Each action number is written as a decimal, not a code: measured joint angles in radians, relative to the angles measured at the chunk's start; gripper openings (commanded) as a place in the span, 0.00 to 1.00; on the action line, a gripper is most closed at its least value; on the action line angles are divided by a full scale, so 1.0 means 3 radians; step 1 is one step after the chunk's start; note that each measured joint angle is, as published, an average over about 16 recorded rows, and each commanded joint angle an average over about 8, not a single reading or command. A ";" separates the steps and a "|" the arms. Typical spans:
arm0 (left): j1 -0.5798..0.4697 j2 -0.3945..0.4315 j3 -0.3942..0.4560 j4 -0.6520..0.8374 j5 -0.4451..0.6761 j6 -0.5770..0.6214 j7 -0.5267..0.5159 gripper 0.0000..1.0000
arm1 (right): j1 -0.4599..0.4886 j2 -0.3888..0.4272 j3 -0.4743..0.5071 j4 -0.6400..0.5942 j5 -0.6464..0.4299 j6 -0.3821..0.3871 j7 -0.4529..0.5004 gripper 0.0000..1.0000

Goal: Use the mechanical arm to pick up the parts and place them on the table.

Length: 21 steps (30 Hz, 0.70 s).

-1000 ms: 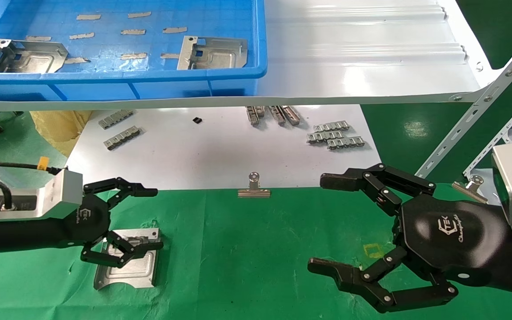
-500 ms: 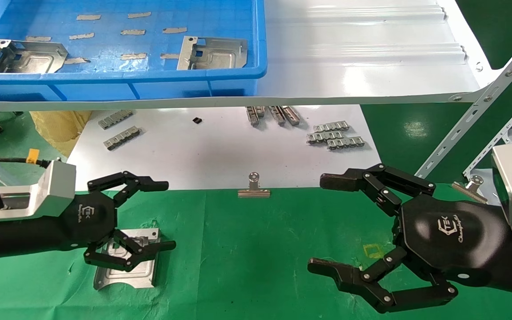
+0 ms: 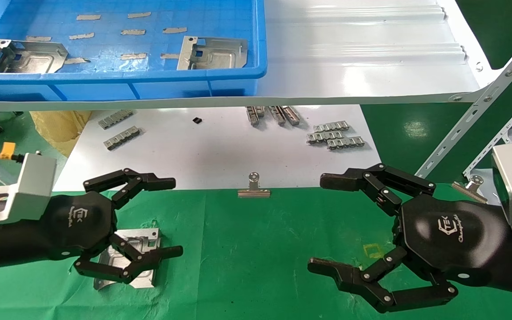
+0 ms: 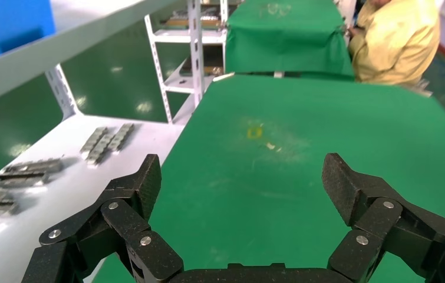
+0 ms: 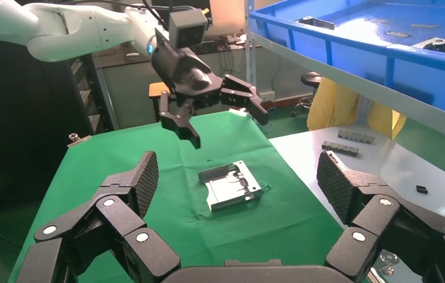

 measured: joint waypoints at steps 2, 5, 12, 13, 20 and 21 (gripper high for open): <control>0.0062 -0.0024 -0.0068 -0.0114 -0.0029 -0.0012 -0.0081 1.00 | 0.0000 0.0000 0.0000 0.0000 0.0000 0.0000 0.0000 1.00; 0.0155 -0.0059 -0.0169 -0.0285 -0.0073 -0.0031 -0.0201 1.00 | 0.0000 0.0000 0.0000 0.0000 0.0000 0.0000 0.0000 1.00; 0.0371 -0.0141 -0.0404 -0.0684 -0.0175 -0.0075 -0.0482 1.00 | 0.0000 0.0000 0.0000 0.0000 0.0000 0.0000 0.0000 1.00; 0.0401 -0.0152 -0.0438 -0.0741 -0.0189 -0.0081 -0.0522 1.00 | 0.0000 0.0000 0.0000 0.0000 0.0000 0.0000 0.0000 1.00; 0.0596 -0.0226 -0.0651 -0.1101 -0.0281 -0.0119 -0.0771 1.00 | 0.0000 0.0000 0.0000 0.0000 0.0000 0.0000 0.0000 1.00; 0.0619 -0.0235 -0.0676 -0.1142 -0.0292 -0.0124 -0.0798 1.00 | 0.0000 0.0000 0.0000 0.0000 0.0000 0.0000 0.0000 1.00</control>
